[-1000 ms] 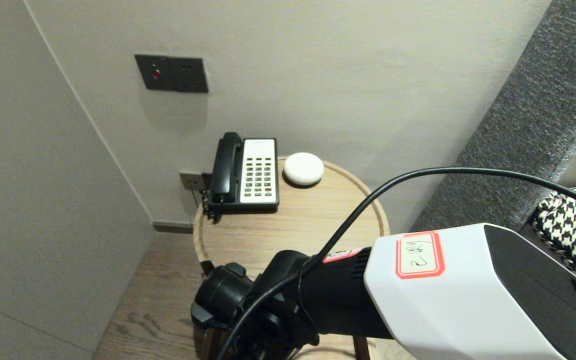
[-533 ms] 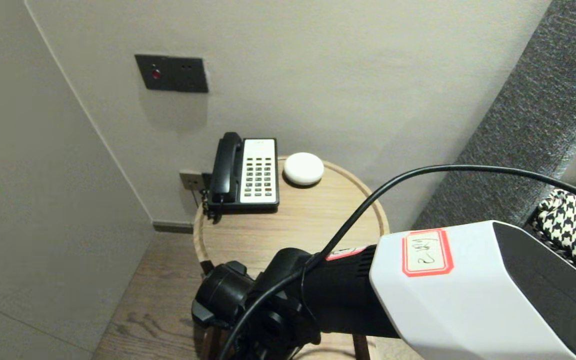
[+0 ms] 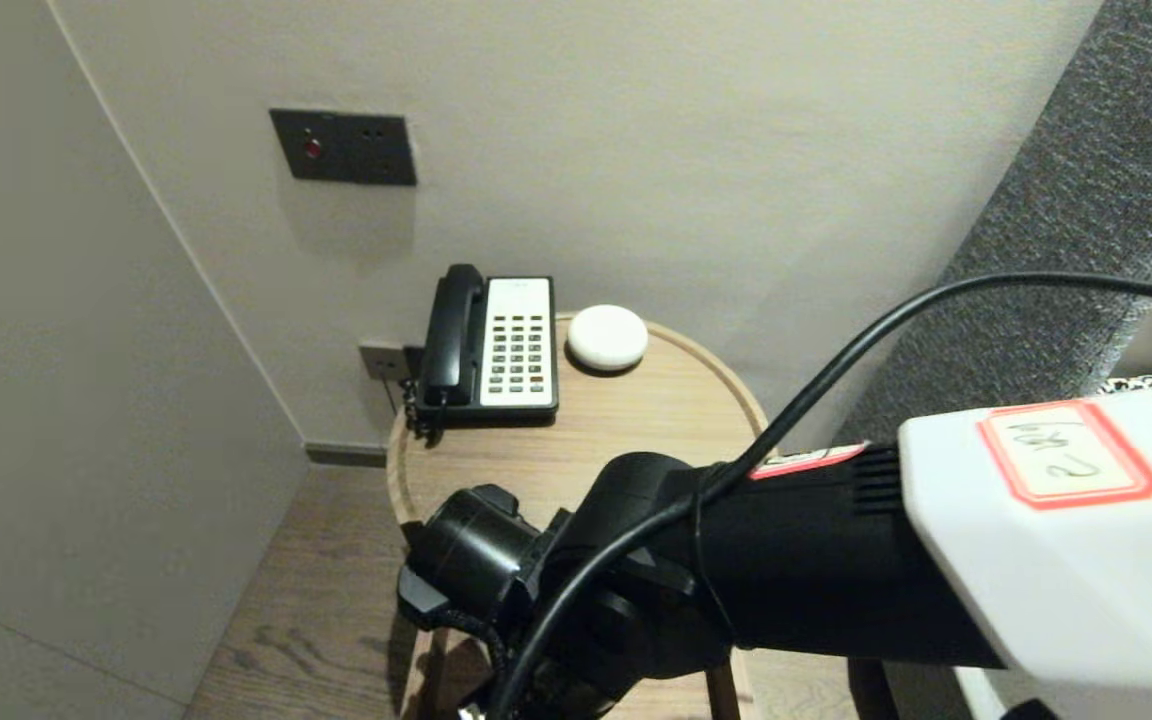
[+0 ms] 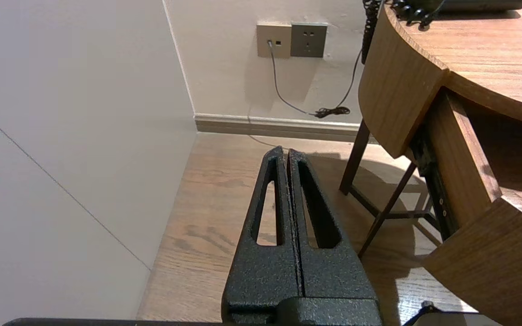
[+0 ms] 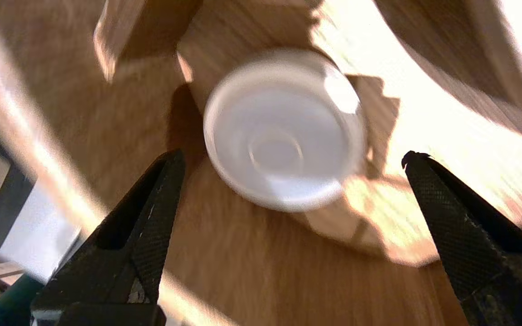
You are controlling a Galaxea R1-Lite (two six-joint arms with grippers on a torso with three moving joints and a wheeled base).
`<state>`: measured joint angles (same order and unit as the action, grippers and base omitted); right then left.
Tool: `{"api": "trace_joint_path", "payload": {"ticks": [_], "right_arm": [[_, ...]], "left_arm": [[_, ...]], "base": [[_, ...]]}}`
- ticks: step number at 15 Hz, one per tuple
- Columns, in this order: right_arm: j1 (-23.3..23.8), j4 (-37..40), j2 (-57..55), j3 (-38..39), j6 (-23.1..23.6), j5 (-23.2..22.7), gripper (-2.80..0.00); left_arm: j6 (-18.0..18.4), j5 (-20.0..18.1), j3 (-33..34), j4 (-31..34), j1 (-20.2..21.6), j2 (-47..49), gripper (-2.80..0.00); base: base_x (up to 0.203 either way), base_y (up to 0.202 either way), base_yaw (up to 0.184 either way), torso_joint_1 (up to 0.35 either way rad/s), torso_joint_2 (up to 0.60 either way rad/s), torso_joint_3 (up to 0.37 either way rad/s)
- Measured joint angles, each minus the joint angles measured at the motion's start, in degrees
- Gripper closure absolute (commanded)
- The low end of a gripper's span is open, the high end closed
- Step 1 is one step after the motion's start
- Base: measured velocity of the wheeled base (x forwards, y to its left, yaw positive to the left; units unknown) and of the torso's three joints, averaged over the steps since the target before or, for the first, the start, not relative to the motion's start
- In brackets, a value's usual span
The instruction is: Put the remote controls on the table in the drawer one by one, then close the nightstand drawer
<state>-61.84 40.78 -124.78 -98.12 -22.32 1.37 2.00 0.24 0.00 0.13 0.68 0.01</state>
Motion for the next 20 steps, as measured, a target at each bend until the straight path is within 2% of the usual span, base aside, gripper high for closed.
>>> {"api": "trace_joint_path", "payload": {"ticks": [5,6,13,16,20], "right_arm": [[0.9,-0.3,9.7,7.6,-0.1,-0.1,-2.8],[1.7,-0.3,12.0,9.3,-0.1,-0.1,0.0],[10.5,-1.4,28.8,25.4,-0.3,-0.3,0.0],[12.6,-5.0,35.6,33.6,-1.4,-0.3,0.0],[13.6,-6.0,41.5,42.6,-2.7,-0.9,0.0]], "left_arm": [[0.0,0.0,0.0,0.0,0.0,0.0,0.0],[0.0,0.0,0.0,0.0,0.0,0.0,0.0],[0.0,0.0,0.0,0.0,0.0,0.0,0.0],[0.0,0.0,0.0,0.0,0.0,0.0,0.0],[0.0,0.0,0.0,0.0,0.0,0.0,0.0]], "base": [[0.0,0.0,0.0,0.0,0.0,0.0],[0.0,0.0,0.0,0.0,0.0,0.0],[0.0,0.0,0.0,0.0,0.0,0.0],[0.0,0.0,0.0,0.0,0.0,0.0],[0.0,0.0,0.0,0.0,0.0,0.0]]}}
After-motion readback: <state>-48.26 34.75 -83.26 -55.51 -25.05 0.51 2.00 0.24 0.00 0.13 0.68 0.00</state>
